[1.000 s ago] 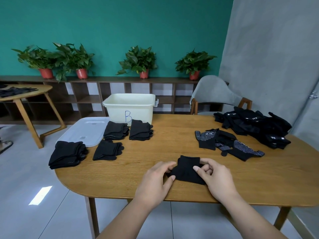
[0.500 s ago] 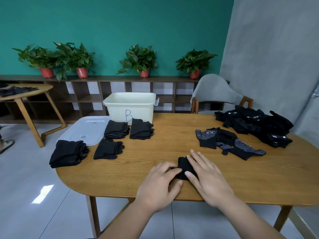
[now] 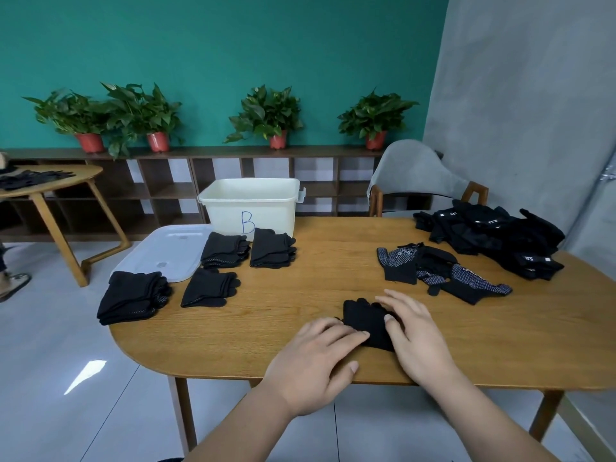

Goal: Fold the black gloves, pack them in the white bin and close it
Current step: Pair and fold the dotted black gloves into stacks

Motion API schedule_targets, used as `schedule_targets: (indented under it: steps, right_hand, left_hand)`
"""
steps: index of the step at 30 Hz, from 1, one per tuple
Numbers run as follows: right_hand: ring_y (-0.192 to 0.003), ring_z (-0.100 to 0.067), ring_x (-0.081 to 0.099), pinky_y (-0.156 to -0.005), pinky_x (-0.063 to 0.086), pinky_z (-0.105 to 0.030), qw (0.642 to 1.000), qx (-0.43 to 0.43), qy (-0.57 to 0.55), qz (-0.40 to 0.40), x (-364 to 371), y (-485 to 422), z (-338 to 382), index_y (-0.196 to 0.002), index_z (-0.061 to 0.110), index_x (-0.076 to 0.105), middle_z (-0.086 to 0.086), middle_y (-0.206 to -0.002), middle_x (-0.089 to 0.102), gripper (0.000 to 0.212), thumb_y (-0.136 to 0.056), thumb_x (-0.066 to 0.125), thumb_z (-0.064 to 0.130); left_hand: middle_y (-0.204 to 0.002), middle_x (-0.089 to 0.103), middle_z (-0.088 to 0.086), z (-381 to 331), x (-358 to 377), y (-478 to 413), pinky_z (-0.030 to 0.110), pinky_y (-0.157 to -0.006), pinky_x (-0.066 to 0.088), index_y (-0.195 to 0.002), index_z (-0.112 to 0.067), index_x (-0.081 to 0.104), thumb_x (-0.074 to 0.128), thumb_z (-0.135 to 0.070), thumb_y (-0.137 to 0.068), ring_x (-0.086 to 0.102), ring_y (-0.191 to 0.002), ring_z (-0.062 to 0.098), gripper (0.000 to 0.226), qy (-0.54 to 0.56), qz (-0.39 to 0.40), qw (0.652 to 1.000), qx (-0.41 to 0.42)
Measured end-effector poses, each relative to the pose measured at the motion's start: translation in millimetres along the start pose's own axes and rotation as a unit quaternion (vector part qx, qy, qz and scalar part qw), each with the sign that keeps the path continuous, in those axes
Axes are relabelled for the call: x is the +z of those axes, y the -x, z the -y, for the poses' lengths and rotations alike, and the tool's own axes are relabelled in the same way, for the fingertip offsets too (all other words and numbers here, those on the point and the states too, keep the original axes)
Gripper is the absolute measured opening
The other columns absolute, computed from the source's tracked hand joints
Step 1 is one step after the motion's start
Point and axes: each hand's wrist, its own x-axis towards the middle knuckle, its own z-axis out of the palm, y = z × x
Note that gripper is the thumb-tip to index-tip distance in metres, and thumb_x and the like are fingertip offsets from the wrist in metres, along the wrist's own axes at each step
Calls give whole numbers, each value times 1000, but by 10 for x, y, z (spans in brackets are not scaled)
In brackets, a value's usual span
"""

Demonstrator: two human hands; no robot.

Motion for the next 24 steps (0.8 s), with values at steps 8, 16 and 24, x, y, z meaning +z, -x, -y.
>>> schedule_targets:
  steps: [8, 16, 24]
  right_hand:
    - [-136, -7, 44, -106, 43, -37, 991, -50, 126, 15, 95, 60, 8, -128, 38, 71, 24, -136, 58, 32, -103, 57, 26]
    - [-154, -6, 28, -123, 31, -36, 975, -100, 189, 67, 121, 77, 100, -139, 39, 64, 25, -156, 47, 52, -105, 28, 55]
    - [-156, -3, 19, -128, 15, -32, 966, -74, 195, 154, 269, -25, 375, -155, 46, 43, 29, -164, 30, 47, -110, 29, 54]
  left_hand:
    - [-151, 42, -16, 19, 30, -78, 40, -127, 21, -147, -42, 55, 24, -63, -109, 14, -155, 11, 54, 8, -28, 992, -124]
    - [-155, 43, -7, 160, 156, -184, 38, -124, 27, -147, -36, 58, 37, -44, -112, 23, -147, 14, 42, 85, -81, 958, -261]
    - [-150, 55, -5, 223, 23, -267, 34, -120, 32, -154, -29, 50, 46, -27, -112, 39, -141, 18, 42, 199, -95, 913, -343]
